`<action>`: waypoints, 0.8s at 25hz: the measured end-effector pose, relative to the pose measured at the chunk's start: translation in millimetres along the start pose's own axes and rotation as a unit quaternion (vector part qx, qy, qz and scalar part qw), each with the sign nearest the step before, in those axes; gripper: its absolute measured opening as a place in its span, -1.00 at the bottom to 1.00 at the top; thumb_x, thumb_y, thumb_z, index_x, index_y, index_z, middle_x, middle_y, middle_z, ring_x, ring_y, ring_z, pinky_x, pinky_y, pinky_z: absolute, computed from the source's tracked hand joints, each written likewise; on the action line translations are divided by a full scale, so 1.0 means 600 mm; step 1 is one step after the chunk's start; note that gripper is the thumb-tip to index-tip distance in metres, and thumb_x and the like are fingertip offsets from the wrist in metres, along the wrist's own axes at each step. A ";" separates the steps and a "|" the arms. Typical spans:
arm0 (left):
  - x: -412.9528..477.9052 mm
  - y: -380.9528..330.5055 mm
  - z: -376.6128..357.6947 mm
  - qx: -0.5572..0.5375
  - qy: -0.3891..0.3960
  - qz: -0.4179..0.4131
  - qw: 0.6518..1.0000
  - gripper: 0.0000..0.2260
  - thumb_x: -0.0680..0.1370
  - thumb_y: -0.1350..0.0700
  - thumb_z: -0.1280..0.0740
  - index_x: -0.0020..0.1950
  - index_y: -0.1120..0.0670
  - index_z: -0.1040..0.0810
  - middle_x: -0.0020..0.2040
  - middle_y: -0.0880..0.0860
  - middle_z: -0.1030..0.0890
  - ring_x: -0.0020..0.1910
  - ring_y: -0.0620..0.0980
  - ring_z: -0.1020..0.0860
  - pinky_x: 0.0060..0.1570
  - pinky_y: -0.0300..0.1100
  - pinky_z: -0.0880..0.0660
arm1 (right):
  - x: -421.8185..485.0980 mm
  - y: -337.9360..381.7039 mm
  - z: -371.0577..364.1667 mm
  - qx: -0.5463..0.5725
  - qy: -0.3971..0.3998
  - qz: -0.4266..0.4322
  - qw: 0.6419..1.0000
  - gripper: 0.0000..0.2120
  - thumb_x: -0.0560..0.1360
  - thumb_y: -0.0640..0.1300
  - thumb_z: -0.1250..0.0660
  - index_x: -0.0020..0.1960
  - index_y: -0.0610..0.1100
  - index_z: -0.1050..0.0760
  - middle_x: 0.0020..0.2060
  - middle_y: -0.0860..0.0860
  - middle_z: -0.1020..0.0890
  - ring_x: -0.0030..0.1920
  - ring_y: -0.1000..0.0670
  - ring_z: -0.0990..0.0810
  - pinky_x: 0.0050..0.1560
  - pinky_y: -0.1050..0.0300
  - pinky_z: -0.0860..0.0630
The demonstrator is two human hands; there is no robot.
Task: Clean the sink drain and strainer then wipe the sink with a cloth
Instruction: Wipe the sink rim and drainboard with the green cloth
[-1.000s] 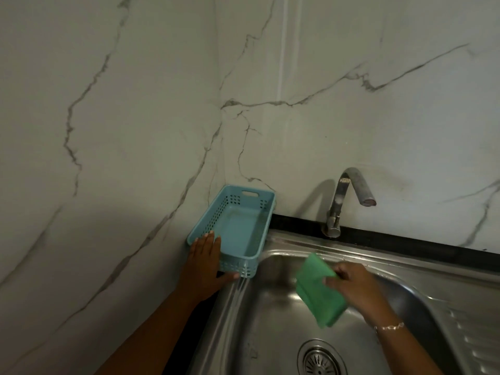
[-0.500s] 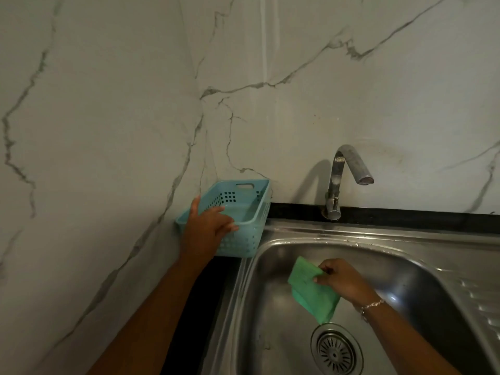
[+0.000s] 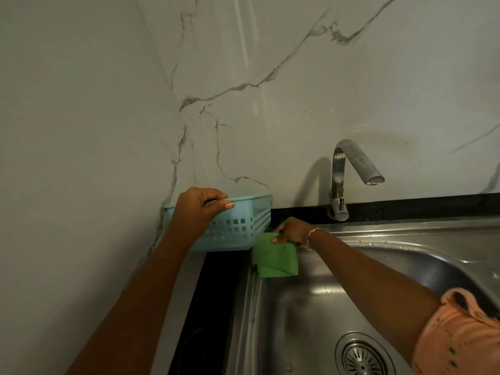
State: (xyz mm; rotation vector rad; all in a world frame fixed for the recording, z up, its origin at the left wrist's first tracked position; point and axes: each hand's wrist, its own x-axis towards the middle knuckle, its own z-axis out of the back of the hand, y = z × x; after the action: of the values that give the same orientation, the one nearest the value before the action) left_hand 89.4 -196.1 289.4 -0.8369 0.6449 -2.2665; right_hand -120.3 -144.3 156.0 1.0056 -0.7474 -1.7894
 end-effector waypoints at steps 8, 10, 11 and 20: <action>0.002 -0.002 0.000 0.007 -0.006 -0.011 1.000 -0.97 0.40 0.31 -0.43 -0.19 0.23 -0.65 -0.42 -0.17 -0.53 -0.44 -0.42 -0.52 -0.41 -0.59 -0.37 | 0.033 -0.025 -0.092 -0.234 -0.277 0.017 0.932 -0.62 0.40 0.03 -0.39 0.17 -0.07 -0.48 0.15 -0.13 -0.47 0.21 -0.21 -0.39 0.19 -0.10 -0.38; 0.004 -0.006 0.001 0.011 -0.009 -0.007 1.000 -0.97 0.40 0.29 -0.42 -0.19 0.19 -0.65 -0.41 -0.16 -0.53 -0.44 -0.42 -0.51 -0.41 -0.59 -0.36 | 0.017 -0.039 -0.106 -0.237 -0.317 0.104 0.913 -0.66 0.35 -0.06 -0.44 0.06 -0.18 -0.51 0.06 -0.17 -0.54 0.12 -0.23 -0.49 0.10 -0.07 -0.44; 0.006 -0.008 0.001 0.013 -0.008 -0.005 1.000 -0.97 0.41 0.29 -0.42 -0.19 0.19 -0.65 -0.41 -0.16 -0.53 -0.44 -0.42 -0.51 -0.41 -0.59 -0.36 | 0.011 -0.051 -0.110 -0.246 -0.320 0.163 0.900 -0.70 0.33 -0.10 -0.47 0.00 -0.22 -0.55 0.02 -0.19 -0.59 0.08 -0.25 -0.56 0.07 -0.07 -0.49; 0.031 -0.020 0.013 0.005 0.022 0.029 0.999 -0.96 0.44 0.25 -0.40 -0.21 0.16 -0.62 -0.41 -0.03 -0.55 -0.52 -0.31 -0.49 -0.47 -0.54 -0.34 | 0.000 -0.088 -0.118 -0.485 -0.210 0.229 0.818 -0.41 0.30 0.31 -0.36 0.20 -0.02 -0.55 0.18 -0.07 -0.62 0.20 -0.16 -0.58 0.11 -0.15 -0.55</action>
State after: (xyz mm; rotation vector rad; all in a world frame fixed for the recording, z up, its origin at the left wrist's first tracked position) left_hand 79.1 -202.8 309.5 -0.7562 0.6681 -2.2381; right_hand -80.9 -128.0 78.7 -0.2498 -0.1940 -1.6222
